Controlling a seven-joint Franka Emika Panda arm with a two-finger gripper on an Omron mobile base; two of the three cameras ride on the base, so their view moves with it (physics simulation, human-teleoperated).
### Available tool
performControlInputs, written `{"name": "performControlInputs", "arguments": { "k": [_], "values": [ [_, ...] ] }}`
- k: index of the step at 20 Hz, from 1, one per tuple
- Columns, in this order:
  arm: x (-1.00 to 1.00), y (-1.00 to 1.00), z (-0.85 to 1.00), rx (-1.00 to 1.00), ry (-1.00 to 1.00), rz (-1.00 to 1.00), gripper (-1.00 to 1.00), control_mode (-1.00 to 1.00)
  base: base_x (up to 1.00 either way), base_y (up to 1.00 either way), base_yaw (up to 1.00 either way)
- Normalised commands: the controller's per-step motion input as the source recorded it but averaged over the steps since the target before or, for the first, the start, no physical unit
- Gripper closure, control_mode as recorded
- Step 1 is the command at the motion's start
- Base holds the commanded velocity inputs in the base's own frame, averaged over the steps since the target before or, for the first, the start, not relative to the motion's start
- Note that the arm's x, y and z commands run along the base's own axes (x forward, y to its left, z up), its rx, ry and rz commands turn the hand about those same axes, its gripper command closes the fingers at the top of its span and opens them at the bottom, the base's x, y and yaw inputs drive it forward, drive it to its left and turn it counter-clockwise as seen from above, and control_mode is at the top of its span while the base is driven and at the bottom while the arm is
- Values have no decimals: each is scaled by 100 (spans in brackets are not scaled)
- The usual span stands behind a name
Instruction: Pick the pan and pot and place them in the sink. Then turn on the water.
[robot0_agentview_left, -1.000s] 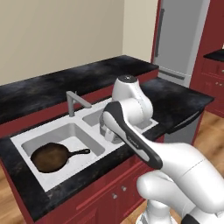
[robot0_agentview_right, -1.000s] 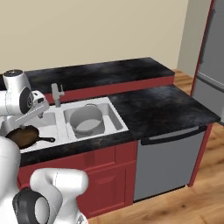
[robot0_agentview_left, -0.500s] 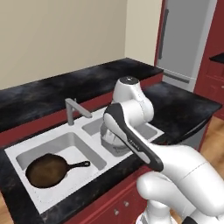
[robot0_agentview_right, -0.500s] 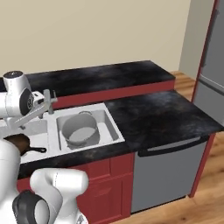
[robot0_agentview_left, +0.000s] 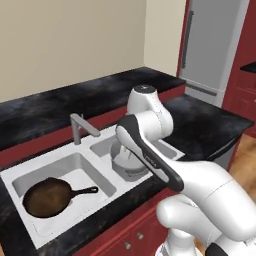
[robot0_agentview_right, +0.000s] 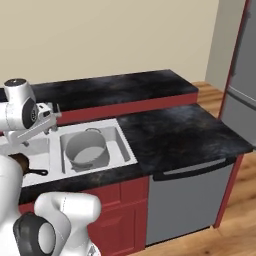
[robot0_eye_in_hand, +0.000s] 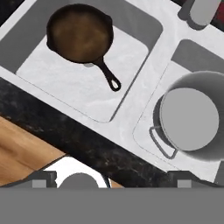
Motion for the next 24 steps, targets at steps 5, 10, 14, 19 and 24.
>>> {"name": "performControlInputs", "arguments": {
  "k": [5, 10, 14, 19, 24],
  "values": [
    [0, 0, 0, 0, 0, 0, -100, 100, -52, -82, 10],
    [0, 0, 0, 0, 0, 0, -100, 100, -11, -76, 0],
    [0, 0, 0, 0, 0, 0, -100, 100, 31, -54, 0],
    [0, 0, 0, 0, 0, 0, -100, 100, 28, 7, 18],
    [0, 0, 0, 0, 0, 0, -100, 100, 12, 42, 48]
  ]
}}
